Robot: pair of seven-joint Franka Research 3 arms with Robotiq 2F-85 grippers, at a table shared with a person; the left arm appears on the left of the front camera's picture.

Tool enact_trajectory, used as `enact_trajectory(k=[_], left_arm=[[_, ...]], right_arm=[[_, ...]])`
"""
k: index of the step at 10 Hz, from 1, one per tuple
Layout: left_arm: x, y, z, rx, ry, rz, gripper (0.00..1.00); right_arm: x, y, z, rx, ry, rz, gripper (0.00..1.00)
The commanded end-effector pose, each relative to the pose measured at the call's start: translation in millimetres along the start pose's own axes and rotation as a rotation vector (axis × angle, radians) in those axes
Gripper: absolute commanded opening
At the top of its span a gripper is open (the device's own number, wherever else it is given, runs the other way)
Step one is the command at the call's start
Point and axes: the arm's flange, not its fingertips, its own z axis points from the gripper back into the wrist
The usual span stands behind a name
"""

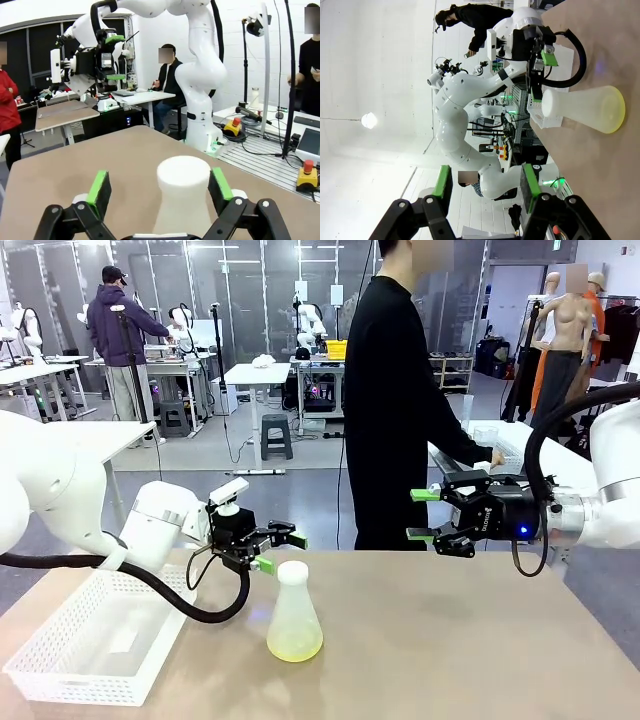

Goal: Prepare the solutions needed for the experiment.
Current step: When the human places the Big flask in the center of the table, pick up the Big flask and place it in the left Organizing basket.

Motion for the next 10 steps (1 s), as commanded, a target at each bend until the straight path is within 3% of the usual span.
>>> enact_trajectory(k=[1, 10], left_arm=[[-7.2, -8.7, 0.9, -0.039, -0.009, -0.007, 1.00], [-38.7, -11.7, -18.3, -0.106, 0.002, 0.089, 1.00]], right_arm=[[0.6, 0.9, -0.3, 0.002, 0.001, 0.008, 0.70], [0.6, 0.9, -0.3, 0.002, 0.001, 0.008, 0.70]])
